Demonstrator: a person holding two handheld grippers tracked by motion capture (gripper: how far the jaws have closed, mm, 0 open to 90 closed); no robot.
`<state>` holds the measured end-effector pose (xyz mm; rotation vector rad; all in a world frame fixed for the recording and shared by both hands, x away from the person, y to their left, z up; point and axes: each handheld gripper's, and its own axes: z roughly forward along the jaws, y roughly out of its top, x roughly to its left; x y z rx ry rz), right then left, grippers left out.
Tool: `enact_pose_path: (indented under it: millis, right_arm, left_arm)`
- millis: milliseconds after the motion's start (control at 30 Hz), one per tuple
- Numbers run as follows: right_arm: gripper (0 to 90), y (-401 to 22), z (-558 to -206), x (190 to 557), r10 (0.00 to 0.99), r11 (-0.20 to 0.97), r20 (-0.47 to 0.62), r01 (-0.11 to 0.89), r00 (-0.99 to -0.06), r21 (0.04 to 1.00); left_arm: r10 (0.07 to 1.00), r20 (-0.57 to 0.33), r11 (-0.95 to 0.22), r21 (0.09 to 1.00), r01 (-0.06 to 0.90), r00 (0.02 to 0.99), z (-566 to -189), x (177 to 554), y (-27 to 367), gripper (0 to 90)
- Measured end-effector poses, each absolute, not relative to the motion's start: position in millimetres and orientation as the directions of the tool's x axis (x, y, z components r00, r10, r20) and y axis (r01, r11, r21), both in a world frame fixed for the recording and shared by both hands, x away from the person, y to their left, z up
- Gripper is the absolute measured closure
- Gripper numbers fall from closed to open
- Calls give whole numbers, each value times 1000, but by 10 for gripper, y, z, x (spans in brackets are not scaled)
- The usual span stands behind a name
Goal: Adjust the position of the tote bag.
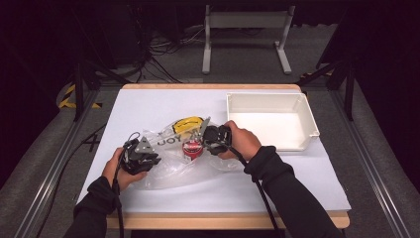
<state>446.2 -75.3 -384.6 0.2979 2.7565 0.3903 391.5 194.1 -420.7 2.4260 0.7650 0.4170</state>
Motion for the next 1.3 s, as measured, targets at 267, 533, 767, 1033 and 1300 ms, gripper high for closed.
enact_pose_path:
  millis: [267,533,767,1033,1300]
  right_arm:
    - [543,-744,-3936,4538,275,947,-326,196,-904,255]
    - [506,-745,-3981,4600,319,936,-361,230,-876,268]
    - [464,-772,-4012,4629,313,941,-340,239,-887,241]
    - [455,-795,-4024,4589,295,949,-331,233,-896,215]
    - [449,-825,-4045,4566,278,953,-319,220,-906,206]
  left_arm:
    - [695,107,-616,599,512,711,-4267,4038,2061,735]
    - [766,107,-555,607,568,634,-4322,4152,2220,720]
    - [781,132,-556,593,582,611,-4337,4183,2311,740]
    - [817,114,-513,592,622,565,-4377,4213,2504,750]
    - [839,123,-490,592,640,530,-4382,4214,2670,768]
